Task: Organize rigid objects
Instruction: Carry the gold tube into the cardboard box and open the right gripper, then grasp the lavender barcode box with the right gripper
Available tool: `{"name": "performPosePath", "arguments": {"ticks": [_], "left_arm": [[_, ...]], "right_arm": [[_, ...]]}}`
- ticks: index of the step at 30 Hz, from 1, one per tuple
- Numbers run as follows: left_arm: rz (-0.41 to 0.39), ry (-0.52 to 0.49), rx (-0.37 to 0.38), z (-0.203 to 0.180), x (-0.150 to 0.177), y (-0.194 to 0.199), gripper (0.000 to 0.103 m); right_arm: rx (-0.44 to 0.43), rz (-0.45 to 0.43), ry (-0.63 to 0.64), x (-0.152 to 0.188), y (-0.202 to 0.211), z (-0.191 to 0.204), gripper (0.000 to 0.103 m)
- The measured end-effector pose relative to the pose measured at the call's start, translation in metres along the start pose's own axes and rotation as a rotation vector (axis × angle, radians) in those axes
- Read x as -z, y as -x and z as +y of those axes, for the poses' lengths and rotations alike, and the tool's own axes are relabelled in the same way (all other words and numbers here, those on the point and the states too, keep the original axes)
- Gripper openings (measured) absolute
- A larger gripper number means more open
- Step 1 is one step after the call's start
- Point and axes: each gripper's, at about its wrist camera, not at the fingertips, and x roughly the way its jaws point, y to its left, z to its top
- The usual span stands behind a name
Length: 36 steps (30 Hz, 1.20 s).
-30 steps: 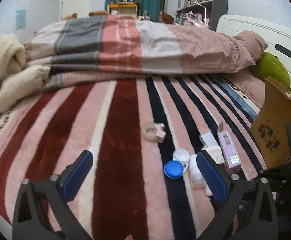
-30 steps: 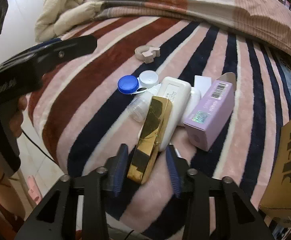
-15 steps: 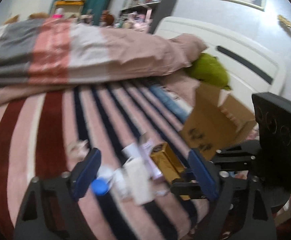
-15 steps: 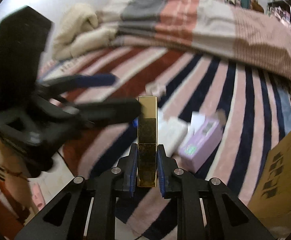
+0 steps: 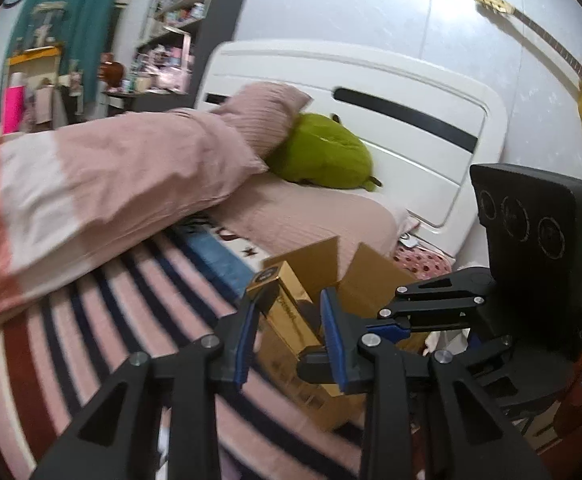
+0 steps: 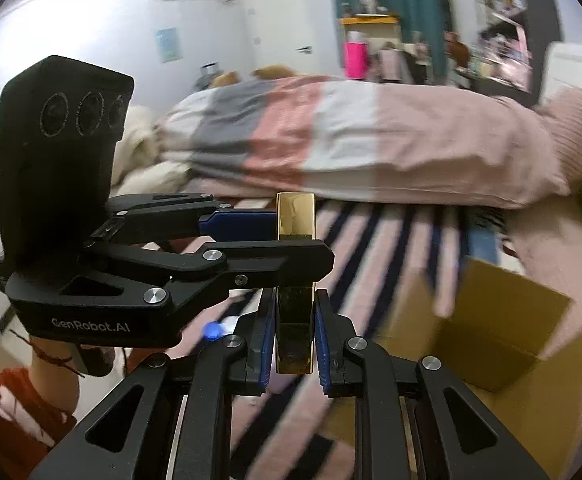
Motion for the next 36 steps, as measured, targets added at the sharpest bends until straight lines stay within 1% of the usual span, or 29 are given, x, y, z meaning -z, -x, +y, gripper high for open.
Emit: {"name": "performPosePath", "arguments": {"ticks": [2,4,6,8,10,13,14,15,17,18,20,22,23,24,25,26,27,28,30,31,33,34,36], "left_arm": [[0.046,-0.015,0.027,-0.011,-0.015,-0.030,0.029],[0.097,-0.016,0.050,-0.019,-0.023,-0.056,0.029],[0.163,-0.016,0.071,-0.026,-0.026,-0.085,0.029],[0.231,-0.026,0.079,-0.033,-0.025,-0.110,0.029],[0.280,-0.027,0.078,-0.037,-0.021,-0.128,0.029],[0.336,-0.029,0.063,-0.042,-0.017,-0.141,0.030],[0.346,-0.029,0.047,-0.043,-0.015,-0.144,0.035],[0.352,-0.036,0.027,-0.044,-0.015,-0.147,0.046],[0.344,-0.035,0.006,-0.044,-0.014,-0.146,0.059],[0.336,-0.031,-0.001,-0.043,-0.014,-0.140,0.061],[0.314,-0.034,-0.029,-0.039,-0.014,-0.127,0.061],[0.273,-0.039,-0.045,-0.032,-0.015,-0.107,0.062],[0.239,-0.027,-0.052,-0.027,-0.014,-0.090,0.066],[0.213,-0.013,-0.067,-0.020,-0.012,-0.076,0.072],[0.190,-0.001,-0.089,-0.014,-0.010,-0.062,0.073],[0.169,0.010,-0.116,-0.006,-0.006,-0.047,0.073],[0.148,0.023,-0.147,0.003,-0.001,-0.030,0.073],[0.129,0.040,-0.180,0.013,0.006,-0.015,0.073],[0.093,0.082,-0.259,0.034,0.025,0.016,0.074],[0.082,0.101,-0.282,0.043,0.034,0.027,0.074],[0.061,0.143,-0.335,0.062,0.056,0.051,0.075],[0.054,0.163,-0.362,0.071,0.068,0.059,0.075],[0.042,0.200,-0.416,0.088,0.093,0.075,0.075]], "right_arm": [[0.046,0.004,-0.035,0.000,0.011,-0.021,0.013],[0.105,0.037,-0.083,0.003,0.017,-0.044,0.013],[0.128,0.073,-0.124,0.009,0.023,-0.064,0.013],[0.144,0.134,-0.172,0.017,0.019,-0.085,0.013],[0.149,0.188,-0.205,0.023,0.010,-0.101,0.013],[0.164,0.238,-0.208,0.032,0.005,-0.113,0.013],[0.169,0.252,-0.209,0.034,0.003,-0.117,0.013],[0.172,0.268,-0.210,0.039,0.004,-0.120,0.014],[0.187,0.291,-0.226,0.045,0.002,-0.126,0.014],[0.190,0.299,-0.229,0.048,0.003,-0.129,0.015],[0.193,0.296,-0.228,0.048,0.005,-0.128,0.028],[0.205,0.262,-0.205,0.044,0.010,-0.122,0.055],[0.217,0.239,-0.184,0.043,0.011,-0.116,0.060],[0.225,0.193,-0.157,0.040,0.017,-0.107,0.067],[0.219,0.156,-0.139,0.037,0.021,-0.100,0.076],[0.212,0.111,-0.118,0.034,0.025,-0.091,0.081],[0.204,0.070,-0.094,0.031,0.028,-0.080,0.091],[0.189,0.032,-0.063,0.028,0.030,-0.067,0.095],[0.151,-0.029,-0.006,0.022,0.030,-0.042,0.097],[0.120,-0.048,0.020,0.019,0.028,-0.027,0.098],[0.061,-0.038,0.051,0.014,0.017,-0.001,0.098],[0.027,-0.013,0.064,0.011,0.007,0.015,0.098],[-0.025,-0.003,0.092,0.010,-0.008,0.036,0.098]]}}
